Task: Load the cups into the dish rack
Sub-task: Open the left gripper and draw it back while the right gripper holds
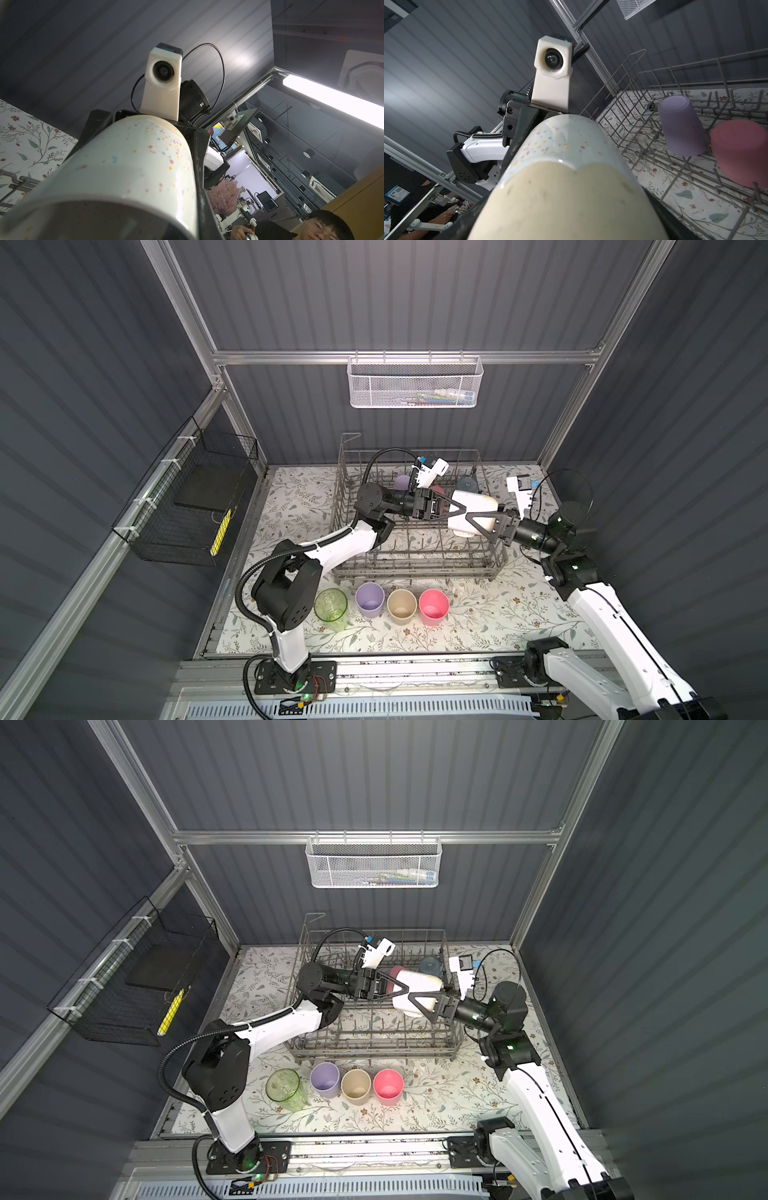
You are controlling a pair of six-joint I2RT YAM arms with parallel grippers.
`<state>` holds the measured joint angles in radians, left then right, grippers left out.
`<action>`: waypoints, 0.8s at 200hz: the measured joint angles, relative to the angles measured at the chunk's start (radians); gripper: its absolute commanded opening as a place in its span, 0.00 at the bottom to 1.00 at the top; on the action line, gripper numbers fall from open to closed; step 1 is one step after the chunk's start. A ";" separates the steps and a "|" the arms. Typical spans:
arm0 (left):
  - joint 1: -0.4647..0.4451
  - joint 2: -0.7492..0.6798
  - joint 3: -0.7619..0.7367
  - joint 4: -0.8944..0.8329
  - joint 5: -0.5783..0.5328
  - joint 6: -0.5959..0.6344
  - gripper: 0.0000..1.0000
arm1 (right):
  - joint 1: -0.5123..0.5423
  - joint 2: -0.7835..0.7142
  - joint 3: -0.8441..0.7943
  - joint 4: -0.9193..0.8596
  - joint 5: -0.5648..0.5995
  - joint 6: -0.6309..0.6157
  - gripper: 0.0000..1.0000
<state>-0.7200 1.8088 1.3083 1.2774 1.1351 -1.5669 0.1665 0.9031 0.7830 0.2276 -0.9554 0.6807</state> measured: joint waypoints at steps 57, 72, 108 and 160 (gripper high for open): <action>0.003 -0.008 0.000 -0.051 -0.017 0.075 0.25 | 0.006 -0.021 -0.009 -0.035 0.013 -0.005 0.30; 0.008 -0.014 0.000 -0.066 -0.024 0.090 0.28 | 0.005 -0.029 -0.010 -0.050 0.013 -0.008 0.30; 0.019 -0.021 0.000 -0.082 -0.037 0.108 0.34 | -0.008 -0.048 -0.010 -0.077 0.013 -0.014 0.28; 0.064 -0.053 -0.027 -0.103 -0.073 0.129 0.36 | -0.073 -0.077 -0.010 -0.127 0.013 -0.032 0.28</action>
<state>-0.6556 1.7554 1.2808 1.1744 1.0618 -1.4380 0.0933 0.8265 0.7734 0.1001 -0.9421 0.6483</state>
